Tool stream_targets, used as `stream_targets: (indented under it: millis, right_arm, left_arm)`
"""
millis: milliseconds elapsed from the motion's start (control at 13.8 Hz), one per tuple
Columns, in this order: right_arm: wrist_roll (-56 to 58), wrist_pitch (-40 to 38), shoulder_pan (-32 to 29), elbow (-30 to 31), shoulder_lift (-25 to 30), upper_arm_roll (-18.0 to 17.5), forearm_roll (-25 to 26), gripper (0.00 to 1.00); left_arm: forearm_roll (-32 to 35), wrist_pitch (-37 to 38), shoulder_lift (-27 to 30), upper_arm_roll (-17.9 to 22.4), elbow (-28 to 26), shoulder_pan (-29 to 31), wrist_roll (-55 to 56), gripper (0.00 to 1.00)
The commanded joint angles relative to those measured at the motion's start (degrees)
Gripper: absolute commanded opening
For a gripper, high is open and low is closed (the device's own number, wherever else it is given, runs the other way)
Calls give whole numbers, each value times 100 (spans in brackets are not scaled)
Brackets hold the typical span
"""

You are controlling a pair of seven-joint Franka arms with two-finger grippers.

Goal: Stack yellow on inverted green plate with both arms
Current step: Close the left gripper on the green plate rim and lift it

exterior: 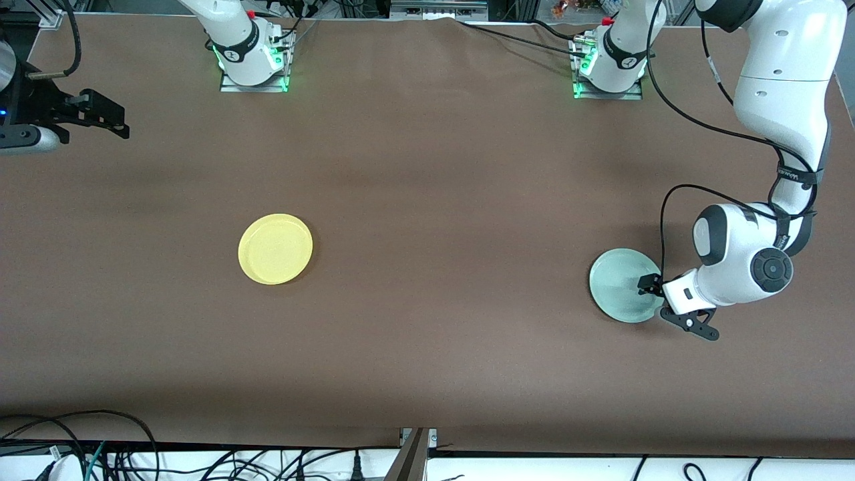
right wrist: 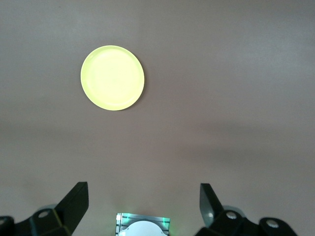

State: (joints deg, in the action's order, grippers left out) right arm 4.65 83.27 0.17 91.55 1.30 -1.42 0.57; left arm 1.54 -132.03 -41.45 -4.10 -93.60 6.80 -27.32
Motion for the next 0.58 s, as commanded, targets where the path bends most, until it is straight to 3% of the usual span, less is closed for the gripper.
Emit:
stream_targets:
  millis: [0,73,291,509]
  right_arm:
    - [72,-100,-35,-147,-104,-16,75,100]
    - [80,-100,-35,-164,-104,-16,66,100]
    - [107,-100,-53,-164,-121,123,-4,100]
    - [37,-100,18,-164,-148,107,39,100]
  left_arm:
    - [118,-69,-90,-12,-35,-3,-125,58]
    - [110,-78,-144,-12,-9,23,-134,47]
    - [118,-69,-144,-12,0,41,-134,0]
    - [118,1,-109,-12,9,-12,-125,0]
